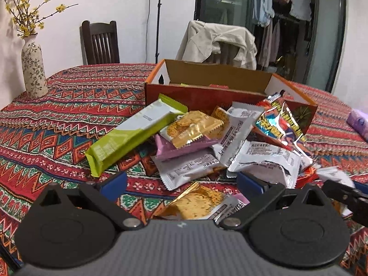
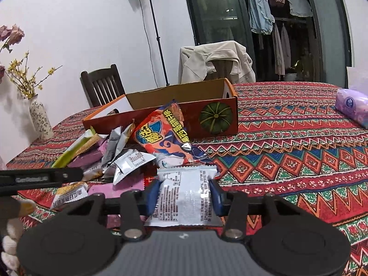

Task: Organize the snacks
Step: 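Grasp the silver packet with the right gripper while the left grasps the cracker packet, then carry both packets over the cardboard box and open both grippers to drop them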

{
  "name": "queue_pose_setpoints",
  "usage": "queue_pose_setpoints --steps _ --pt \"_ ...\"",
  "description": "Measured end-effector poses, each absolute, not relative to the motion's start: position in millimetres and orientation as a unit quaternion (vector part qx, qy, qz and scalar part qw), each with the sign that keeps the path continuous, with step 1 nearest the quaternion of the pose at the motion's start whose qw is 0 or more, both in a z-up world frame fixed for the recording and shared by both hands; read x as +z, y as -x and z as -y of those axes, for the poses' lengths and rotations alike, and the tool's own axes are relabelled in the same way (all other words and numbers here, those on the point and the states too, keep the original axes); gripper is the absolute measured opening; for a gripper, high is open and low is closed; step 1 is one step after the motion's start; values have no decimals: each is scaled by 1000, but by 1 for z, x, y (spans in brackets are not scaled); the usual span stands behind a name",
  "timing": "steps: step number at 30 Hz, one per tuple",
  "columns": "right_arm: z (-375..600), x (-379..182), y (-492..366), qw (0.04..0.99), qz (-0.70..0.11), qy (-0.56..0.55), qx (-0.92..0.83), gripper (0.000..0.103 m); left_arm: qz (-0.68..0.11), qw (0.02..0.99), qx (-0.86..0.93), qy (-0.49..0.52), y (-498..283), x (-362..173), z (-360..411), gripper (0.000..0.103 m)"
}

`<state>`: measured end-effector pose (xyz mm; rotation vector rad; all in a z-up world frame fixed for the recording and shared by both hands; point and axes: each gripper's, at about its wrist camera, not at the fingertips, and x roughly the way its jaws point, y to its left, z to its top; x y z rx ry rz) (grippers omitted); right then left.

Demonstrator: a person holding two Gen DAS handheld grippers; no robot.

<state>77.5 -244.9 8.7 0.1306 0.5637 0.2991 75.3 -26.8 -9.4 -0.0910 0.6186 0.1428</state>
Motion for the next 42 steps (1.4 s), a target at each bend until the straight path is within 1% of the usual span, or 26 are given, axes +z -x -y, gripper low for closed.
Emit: queue_pose_setpoints --steps 6,16,17,20,22,25,27,31,32,33,42 --pt "251 7 -77 947 -276 -74 150 46 -321 941 110 18 -80 -20 31 103" --pt "249 6 -75 945 -275 -78 158 46 -332 938 102 -5 -59 -21 22 103" --pt "249 6 -74 945 -274 -78 159 46 -333 938 99 -7 -58 -22 22 101" --pt "248 7 -73 946 -273 -76 161 46 -339 937 86 -2 -57 -26 22 86" --pt "247 8 -72 946 -272 -75 161 46 -336 938 80 3 -55 -26 22 83" --pt "246 9 -71 946 -272 -73 160 46 -333 941 67 7 -53 -26 22 72" --pt "245 9 -71 946 -272 -72 161 46 -330 942 55 8 -52 -25 23 56" --pt "243 11 -69 947 -270 -70 162 46 -325 945 39 6 -48 -25 25 53" --pt "243 11 -68 947 -269 -69 162 46 -325 945 35 6 -47 -25 25 50" --pt "242 12 -68 947 -269 -68 162 46 -324 946 32 8 -46 -24 24 49" --pt "240 15 -67 949 -262 -64 162 46 -291 956 27 16 -36 -10 21 48"
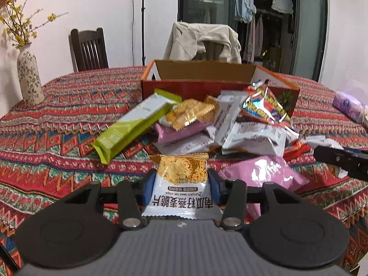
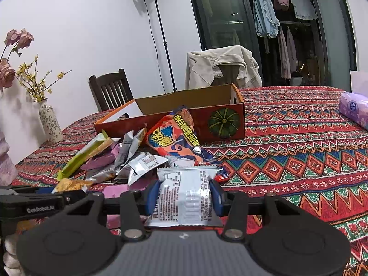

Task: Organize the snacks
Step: 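Carry both packets over the cardboard box and open both grippers to drop them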

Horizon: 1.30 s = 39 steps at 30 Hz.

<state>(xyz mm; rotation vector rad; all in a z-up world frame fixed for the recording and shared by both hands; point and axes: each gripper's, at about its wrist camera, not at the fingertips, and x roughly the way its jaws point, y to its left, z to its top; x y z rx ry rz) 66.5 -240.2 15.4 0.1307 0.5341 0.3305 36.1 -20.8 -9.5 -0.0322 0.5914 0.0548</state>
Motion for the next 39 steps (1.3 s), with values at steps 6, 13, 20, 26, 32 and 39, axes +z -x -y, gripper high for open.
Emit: queue_pose_setpoints --steps 6,13,20,26,32,39 --pt "240 26 -70 954 -247 -57 159 46 -257 966 19 21 -38 10 20 48" --pt "235 52 -89 964 -208 -43 161 46 -202 979 14 19 -58 43 22 48" --pt "230 83 -128 968 -181 -49 164 46 -165 986 13 23 -92 73 25 48" --pt "222 99 -167 969 -176 -57 162 46 -157 987 19 33 -127 86 27 48" --pt "210 103 -209 969 -182 -57 154 46 -157 987 23 38 -160 91 32 48" --pt "203 96 -253 968 -196 -64 142 46 -159 986 30 46 -199 86 36 48"
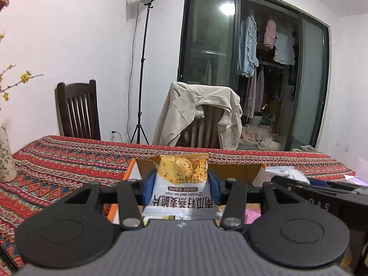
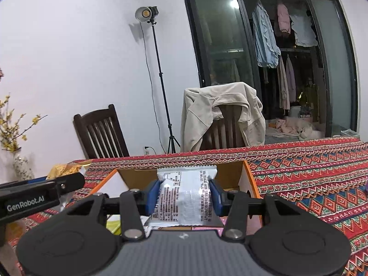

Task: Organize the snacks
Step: 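Carry both packets over the cardboard box and open both grippers to drop them, then move both grippers out of the box back toward the snack pile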

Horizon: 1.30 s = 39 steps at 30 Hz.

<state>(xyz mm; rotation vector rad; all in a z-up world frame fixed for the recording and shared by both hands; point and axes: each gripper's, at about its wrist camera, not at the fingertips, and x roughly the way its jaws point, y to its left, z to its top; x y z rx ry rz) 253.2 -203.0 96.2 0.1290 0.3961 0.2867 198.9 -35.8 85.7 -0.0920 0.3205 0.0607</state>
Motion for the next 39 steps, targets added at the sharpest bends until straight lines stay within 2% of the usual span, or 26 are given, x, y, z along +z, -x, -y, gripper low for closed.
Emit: queue_pose_setpoints --steps 7,16,17,18,19,20,21,22,23,39 --pt "215 67 -274 968 -195 -81 134 46 -143 988 37 42 -222 63 26 48" --pt "216 44 -288 960 -229 -79 137 47 -169 984 31 47 -233 44 12 48" --pt "216 43 -286 960 -229 -78 138 48 -169 984 31 51 -231 43 11 53" --pt "216 43 -285 961 -228 -78 136 48 -169 984 30 53 -232 43 11 68" --pt "216 43 -284 961 -228 -77 136 56 -168 984 30 56 -231 43 10 77" --pt "216 43 -282 961 -228 -77 135 71 -164 984 32 58 -230 43 9 90" --pt "216 43 -281 961 -228 -76 135 80 -159 985 37 59 -228 43 9 99" --pt "216 43 -280 961 -228 -75 134 96 -154 985 40 60 -227 44 9 103" --pt "217 43 -279 962 -227 -75 134 103 -148 986 42 62 -225 43 9 103" --pt "212 58 -266 966 -211 -58 141 103 -163 982 37 84 -221 54 9 103"
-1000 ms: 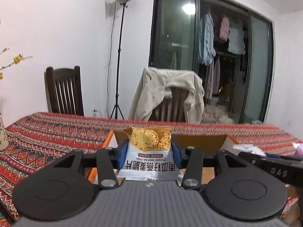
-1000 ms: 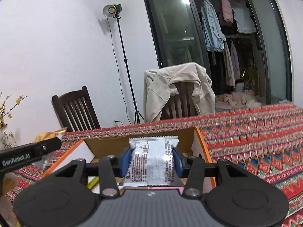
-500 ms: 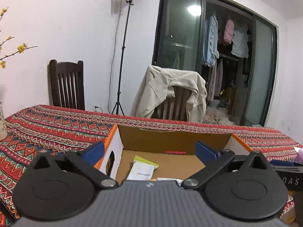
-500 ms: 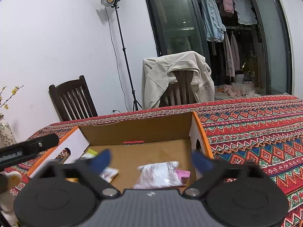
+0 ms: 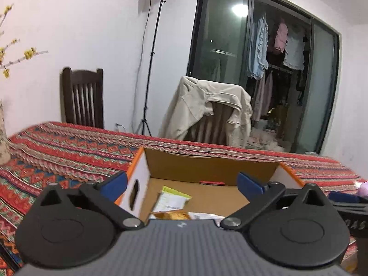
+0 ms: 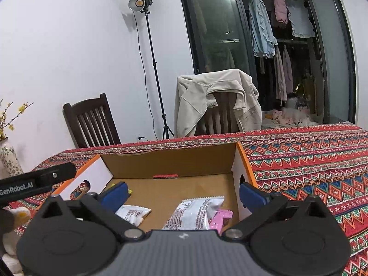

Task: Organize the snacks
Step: 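Move both grippers out of the box back toward the snack pile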

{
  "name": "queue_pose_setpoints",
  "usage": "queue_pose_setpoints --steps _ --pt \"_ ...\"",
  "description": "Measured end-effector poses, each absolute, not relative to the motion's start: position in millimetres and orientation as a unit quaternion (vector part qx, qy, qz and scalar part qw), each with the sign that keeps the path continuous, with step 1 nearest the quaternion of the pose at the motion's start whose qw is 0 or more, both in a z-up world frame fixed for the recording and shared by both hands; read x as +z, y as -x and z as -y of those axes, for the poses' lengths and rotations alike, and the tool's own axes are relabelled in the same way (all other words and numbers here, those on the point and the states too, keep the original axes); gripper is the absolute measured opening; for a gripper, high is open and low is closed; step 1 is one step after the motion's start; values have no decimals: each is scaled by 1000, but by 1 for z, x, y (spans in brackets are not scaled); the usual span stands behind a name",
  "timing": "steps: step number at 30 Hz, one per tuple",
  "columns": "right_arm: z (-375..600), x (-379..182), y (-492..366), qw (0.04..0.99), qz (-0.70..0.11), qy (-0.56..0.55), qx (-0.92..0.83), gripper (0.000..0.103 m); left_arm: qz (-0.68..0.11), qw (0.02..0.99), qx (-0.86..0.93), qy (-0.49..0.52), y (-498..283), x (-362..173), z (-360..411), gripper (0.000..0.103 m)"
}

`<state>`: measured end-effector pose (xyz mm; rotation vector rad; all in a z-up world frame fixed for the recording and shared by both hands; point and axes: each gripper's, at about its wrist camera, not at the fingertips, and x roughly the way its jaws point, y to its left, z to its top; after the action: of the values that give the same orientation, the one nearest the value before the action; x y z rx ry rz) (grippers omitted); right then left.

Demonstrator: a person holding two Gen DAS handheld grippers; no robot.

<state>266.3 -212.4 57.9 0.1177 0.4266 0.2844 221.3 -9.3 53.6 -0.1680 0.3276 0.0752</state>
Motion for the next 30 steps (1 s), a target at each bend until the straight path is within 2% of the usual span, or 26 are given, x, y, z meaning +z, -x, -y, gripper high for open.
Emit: queue_pose_setpoints --steps 17,30 --pt "206 98 -218 969 -191 -35 151 103 -145 984 56 85 -167 90 0 103" --pt "194 88 -148 961 -215 -19 175 103 -160 982 60 82 -98 85 -18 103"
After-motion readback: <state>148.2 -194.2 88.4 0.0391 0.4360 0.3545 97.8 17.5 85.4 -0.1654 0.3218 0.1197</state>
